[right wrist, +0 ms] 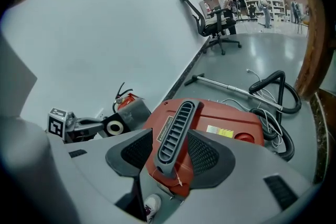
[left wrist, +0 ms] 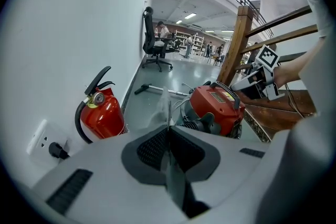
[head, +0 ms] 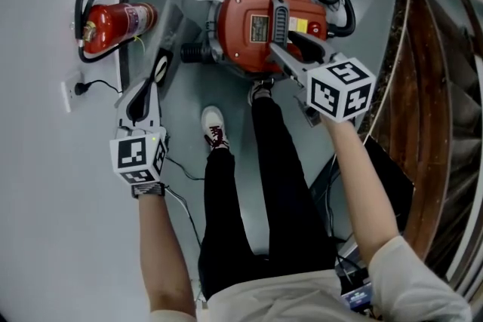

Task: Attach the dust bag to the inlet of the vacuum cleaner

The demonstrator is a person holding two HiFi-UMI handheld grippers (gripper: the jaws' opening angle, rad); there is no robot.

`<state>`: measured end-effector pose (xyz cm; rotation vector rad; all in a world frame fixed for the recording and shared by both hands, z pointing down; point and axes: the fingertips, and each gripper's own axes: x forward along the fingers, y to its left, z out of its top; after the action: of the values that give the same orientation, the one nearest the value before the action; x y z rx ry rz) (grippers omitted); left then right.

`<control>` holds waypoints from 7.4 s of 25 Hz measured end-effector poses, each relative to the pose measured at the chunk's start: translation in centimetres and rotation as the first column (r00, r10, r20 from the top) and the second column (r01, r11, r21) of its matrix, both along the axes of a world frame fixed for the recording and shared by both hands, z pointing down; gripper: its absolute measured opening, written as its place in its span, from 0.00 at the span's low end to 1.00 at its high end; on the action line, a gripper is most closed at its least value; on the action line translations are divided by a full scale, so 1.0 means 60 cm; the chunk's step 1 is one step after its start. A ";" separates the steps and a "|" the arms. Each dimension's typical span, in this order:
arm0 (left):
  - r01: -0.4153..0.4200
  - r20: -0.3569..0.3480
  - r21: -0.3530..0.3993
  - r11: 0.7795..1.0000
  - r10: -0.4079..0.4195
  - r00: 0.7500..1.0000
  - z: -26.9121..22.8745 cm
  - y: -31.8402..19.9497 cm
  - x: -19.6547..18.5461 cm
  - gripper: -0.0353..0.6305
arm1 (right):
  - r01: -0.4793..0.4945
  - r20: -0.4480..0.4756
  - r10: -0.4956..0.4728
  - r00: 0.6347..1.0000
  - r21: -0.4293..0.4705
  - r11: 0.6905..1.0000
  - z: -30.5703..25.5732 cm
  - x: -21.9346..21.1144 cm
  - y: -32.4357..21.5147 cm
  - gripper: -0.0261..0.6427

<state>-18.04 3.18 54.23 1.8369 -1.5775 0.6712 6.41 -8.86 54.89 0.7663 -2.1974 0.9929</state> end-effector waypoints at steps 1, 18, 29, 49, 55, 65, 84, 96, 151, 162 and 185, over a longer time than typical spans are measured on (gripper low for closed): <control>0.000 0.003 -0.002 1.000 0.000 1.000 0.003 -0.001 0.002 0.08 | -0.005 0.001 0.005 1.000 0.000 1.000 0.003 0.000 0.000 0.35; 0.120 -0.062 -0.107 0.987 -0.127 0.990 0.076 -0.014 0.029 0.08 | -0.053 0.097 0.049 0.994 0.045 0.998 0.028 -0.012 -0.013 0.35; 0.178 -0.087 -0.146 0.973 -0.192 0.978 0.101 -0.026 0.044 0.08 | -0.083 0.127 0.079 0.989 0.023 0.996 0.028 -0.011 -0.013 0.35; 0.189 -0.167 -0.159 0.969 -0.215 0.962 0.117 -0.026 0.077 0.08 | -0.102 0.115 0.098 0.989 0.030 0.994 0.027 -0.013 -0.012 0.35; 0.201 -0.227 -0.167 0.965 -0.236 0.945 0.116 -0.026 0.085 0.08 | -0.056 0.117 0.053 0.992 0.018 0.998 0.035 -0.023 -0.008 0.35; 0.202 -0.332 -0.184 0.962 -0.254 0.908 0.116 -0.026 0.089 0.08 | 0.018 0.092 -0.029 0.995 0.122 0.992 0.037 -0.034 -0.002 0.35; 0.155 -0.427 -0.176 0.972 -0.217 0.878 0.110 -0.030 0.105 0.09 | -0.027 0.093 0.012 0.996 0.172 0.985 0.032 -0.031 -0.004 0.35; 0.098 -0.434 -0.140 0.985 -0.150 0.888 0.106 -0.030 0.112 0.09 | -0.023 0.094 0.007 0.996 0.173 0.985 0.032 -0.032 -0.003 0.35; 0.212 -0.038 -0.142 0.967 -0.219 0.975 0.115 -0.032 0.088 0.11 | -0.023 0.093 0.007 0.996 0.170 0.985 0.033 -0.031 -0.003 0.35; 0.189 0.033 -0.133 0.973 -0.186 0.982 0.118 -0.035 0.082 0.07 | -0.023 0.092 0.007 0.996 0.173 0.985 0.033 -0.032 -0.004 0.35; 0.051 -0.090 -0.058 0.997 -0.056 0.994 0.108 -0.038 0.101 0.06 | -0.021 0.093 0.005 0.996 0.169 0.985 0.032 -0.032 -0.003 0.35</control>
<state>-11.95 0.88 60.69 1.7539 -1.5276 0.5919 4.47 -9.06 56.82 0.8266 -2.3834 0.8702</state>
